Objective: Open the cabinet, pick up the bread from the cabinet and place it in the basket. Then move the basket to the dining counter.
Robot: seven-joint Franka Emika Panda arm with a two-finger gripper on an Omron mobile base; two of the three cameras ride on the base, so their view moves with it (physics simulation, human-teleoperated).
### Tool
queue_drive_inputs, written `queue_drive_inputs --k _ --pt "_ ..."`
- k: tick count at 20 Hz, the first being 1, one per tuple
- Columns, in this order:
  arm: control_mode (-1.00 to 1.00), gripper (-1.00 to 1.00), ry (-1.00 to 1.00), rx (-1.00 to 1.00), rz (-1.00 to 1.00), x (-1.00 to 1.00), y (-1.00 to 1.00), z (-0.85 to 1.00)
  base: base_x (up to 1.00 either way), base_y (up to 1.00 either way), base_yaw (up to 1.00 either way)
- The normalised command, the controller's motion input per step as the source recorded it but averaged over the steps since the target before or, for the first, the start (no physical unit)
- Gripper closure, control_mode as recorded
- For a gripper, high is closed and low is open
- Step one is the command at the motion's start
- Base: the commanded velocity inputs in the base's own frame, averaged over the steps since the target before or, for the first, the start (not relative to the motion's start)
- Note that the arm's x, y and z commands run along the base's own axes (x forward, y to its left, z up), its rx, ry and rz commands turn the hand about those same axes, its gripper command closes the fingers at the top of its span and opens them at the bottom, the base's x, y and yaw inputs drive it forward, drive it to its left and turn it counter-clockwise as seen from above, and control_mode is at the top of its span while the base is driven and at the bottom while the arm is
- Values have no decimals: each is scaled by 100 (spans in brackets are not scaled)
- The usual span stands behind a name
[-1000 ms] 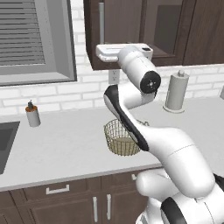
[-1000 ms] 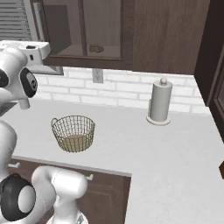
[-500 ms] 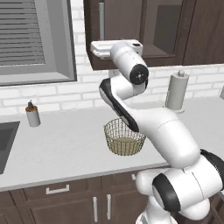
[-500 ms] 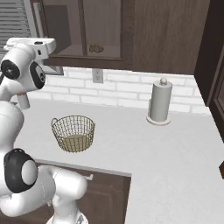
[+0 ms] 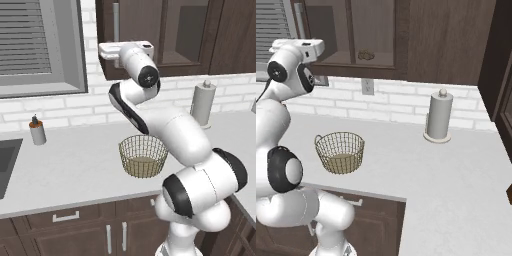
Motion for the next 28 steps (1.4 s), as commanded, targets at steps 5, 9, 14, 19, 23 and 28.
queue_drive_inputs --k 5,9,14,19,23,28 --pt "-100 -100 0 0 -2 56 24 0 0 0 0" --pt "-100 -100 0 0 -1 58 17 0 0 0 0" --pt "-100 100 2 0 -2 56 17 0 0 0 0" --pt "-100 100 3 8 0 -10 -59 -8 0 0 0" --pt "-100 100 0 21 2 -61 -100 -12 0 0 0" --pt "-100 100 -4 22 1 -98 -100 -1 0 0 0"
